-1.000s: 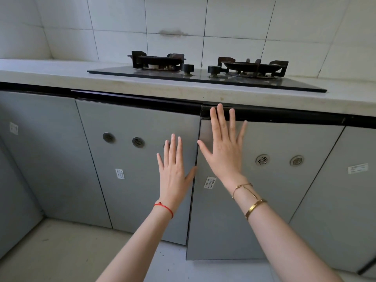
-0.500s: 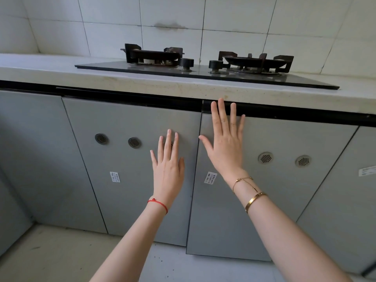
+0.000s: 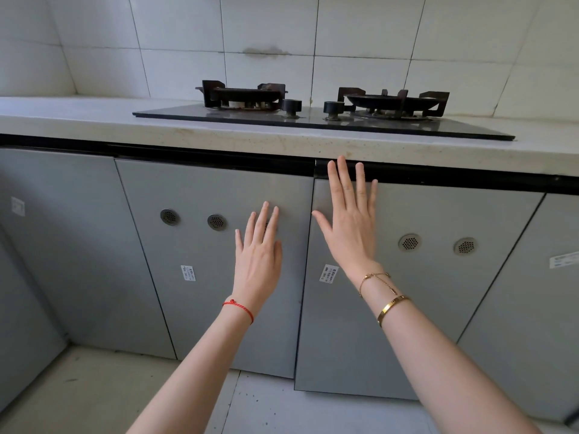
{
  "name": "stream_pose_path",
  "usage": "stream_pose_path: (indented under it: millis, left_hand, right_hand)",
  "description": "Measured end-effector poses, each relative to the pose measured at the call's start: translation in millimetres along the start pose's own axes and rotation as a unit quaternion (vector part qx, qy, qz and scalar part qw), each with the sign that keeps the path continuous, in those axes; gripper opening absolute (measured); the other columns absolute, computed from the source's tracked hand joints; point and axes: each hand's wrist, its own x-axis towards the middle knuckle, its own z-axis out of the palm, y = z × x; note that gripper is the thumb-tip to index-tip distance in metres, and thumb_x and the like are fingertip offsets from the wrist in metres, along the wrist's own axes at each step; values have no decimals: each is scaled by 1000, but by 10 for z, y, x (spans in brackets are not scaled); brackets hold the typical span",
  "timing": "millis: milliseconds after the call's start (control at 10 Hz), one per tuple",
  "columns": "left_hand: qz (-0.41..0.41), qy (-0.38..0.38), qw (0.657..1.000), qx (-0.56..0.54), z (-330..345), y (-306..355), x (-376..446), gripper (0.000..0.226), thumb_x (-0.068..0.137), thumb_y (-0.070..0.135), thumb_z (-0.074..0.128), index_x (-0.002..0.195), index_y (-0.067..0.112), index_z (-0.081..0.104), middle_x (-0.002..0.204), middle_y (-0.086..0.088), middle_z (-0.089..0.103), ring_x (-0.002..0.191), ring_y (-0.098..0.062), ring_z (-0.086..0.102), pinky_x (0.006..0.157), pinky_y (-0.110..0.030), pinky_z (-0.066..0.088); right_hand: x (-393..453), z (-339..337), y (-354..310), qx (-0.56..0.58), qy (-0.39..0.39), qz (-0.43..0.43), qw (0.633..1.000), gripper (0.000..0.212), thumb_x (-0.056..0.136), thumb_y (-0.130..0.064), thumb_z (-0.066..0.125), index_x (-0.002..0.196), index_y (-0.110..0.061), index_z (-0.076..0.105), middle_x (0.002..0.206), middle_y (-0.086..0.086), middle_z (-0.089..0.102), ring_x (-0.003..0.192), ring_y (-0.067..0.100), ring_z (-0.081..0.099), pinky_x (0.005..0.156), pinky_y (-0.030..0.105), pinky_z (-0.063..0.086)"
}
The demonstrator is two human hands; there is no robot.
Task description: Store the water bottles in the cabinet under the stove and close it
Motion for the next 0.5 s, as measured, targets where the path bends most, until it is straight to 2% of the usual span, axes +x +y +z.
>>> stream_pose_path:
  millis: [200,400,500]
  left_hand:
    - [21,21,1000,2,-294,97,-96,63,98,18,39,155,26,11,164,6,3,152,-22,4,120,-56,15]
    - [41,34,999,3,-624,187,-335,66,96,18,46,154,25,16,164,5,7,152,-22,6,120,-50,12]
    - [43,40,998,-3,-743,182,-510,64,96,19,49,153,26,21,163,6,12,152,-21,8,120,-52,13]
  right_hand:
    - [-83,-245,40,78,-6,0,997,80,96,-45,50,155,-16,3,164,1,0,151,24,-4,123,49,1]
    - [-434,-490,96,133,-14,17,991,74,94,-39,55,153,-15,18,160,3,24,150,25,9,122,50,2]
    - [-657,-583,103,158,-7,20,987,71,93,-36,58,152,-14,24,156,1,33,148,24,17,123,48,9]
